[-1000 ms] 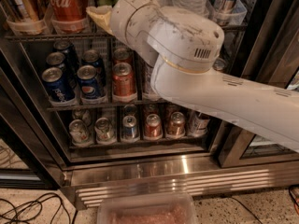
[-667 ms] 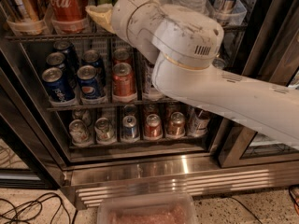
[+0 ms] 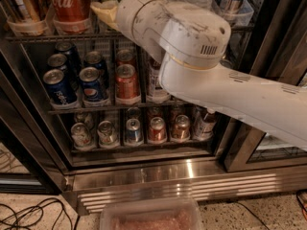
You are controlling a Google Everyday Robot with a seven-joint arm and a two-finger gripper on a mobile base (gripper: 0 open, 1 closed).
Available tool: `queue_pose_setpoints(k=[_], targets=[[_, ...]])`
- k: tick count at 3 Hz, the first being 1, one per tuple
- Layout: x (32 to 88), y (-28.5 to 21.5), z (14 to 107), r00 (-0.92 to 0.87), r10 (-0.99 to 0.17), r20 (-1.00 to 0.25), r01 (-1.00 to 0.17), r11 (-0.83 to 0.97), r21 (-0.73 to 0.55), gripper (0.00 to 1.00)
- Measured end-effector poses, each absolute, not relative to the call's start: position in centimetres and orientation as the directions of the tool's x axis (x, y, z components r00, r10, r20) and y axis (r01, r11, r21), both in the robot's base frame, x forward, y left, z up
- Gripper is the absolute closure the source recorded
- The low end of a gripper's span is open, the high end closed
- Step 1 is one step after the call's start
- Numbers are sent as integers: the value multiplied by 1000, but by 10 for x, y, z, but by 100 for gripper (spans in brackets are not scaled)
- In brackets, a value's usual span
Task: Pick green can from top shelf of fridge
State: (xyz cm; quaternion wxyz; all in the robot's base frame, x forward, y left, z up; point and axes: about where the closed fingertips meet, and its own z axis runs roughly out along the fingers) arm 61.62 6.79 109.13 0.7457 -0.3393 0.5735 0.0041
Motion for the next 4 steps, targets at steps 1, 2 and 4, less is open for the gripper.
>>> queue_pose_setpoints(k=[1,2,4], targets=[[619,73,1094,347,-381,-857,-402,765,-503,82],[621,89,1103,355,-379,-855,-417,754,-507,100],[616,110,1127,377,-373,-848,-441,733,-518,100]])
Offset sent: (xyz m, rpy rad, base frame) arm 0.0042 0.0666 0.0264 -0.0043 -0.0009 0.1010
